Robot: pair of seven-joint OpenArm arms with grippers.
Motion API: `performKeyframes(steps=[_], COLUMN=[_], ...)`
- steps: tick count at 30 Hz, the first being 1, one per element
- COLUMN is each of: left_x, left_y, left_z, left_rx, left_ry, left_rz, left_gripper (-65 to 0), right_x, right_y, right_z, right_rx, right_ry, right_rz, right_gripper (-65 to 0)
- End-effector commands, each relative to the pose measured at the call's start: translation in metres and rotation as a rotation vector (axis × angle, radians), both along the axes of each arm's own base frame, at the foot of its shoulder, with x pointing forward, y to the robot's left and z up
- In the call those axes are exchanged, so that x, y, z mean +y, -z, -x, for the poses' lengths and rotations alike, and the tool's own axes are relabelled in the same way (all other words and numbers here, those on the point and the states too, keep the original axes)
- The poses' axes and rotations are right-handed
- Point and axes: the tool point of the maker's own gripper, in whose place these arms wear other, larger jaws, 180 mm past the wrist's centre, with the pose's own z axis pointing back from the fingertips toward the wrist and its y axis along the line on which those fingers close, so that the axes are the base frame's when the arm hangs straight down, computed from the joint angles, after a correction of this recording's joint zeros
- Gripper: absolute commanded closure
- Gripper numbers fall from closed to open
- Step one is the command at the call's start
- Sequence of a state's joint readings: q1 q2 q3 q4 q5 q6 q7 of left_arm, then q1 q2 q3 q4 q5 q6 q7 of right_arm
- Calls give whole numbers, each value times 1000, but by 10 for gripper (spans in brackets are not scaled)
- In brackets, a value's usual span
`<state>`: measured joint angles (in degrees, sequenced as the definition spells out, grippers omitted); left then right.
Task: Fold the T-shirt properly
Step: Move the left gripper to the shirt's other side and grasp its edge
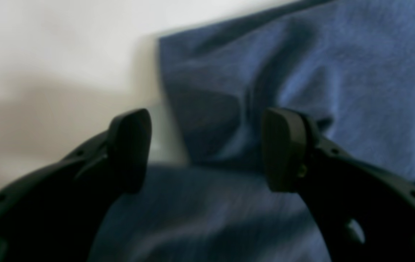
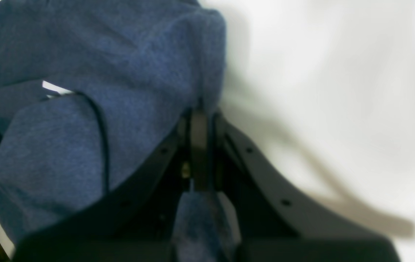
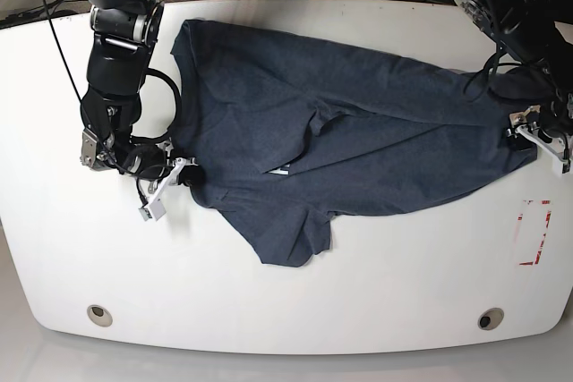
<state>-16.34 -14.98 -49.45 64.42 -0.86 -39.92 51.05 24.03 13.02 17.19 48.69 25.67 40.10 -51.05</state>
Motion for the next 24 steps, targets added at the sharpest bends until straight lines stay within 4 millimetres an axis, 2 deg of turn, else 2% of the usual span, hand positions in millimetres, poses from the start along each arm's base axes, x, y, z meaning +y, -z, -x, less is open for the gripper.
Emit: performKeyframes(steps=[1,8,15,17,22,23,24], left_x=[9,-9,-9,-8,-12,-15,-18], left_y=[-15,10,23,23,23,23,22], left_z=[-14,-20,-14,-14,-17,-19,-22], left_rx=[-69,-54,-16,-18,-17,-16,-17], left_ry=[-6,21,20,19,40,55,69], left_rz=[-10,61,92,91,83,76,69], left_gripper=[-438,-439,-424,-354,-33,0,-1], right_x=[-8,-8,-8,-8,-9,-9,-9], right_y=[-13,-13,-13,-13,-13,-13,-13], right_z=[-12,-12,-11,-11,-11,-11,-11], right_rx=[-32,-34,-32,-32,-32,-32,-32], right_ry=[2,3,3,3,4,4,4], right_rz=[22,23,23,23,22,22,22], right_gripper=[-19,-19,-19,-17,-13,-13,-8])
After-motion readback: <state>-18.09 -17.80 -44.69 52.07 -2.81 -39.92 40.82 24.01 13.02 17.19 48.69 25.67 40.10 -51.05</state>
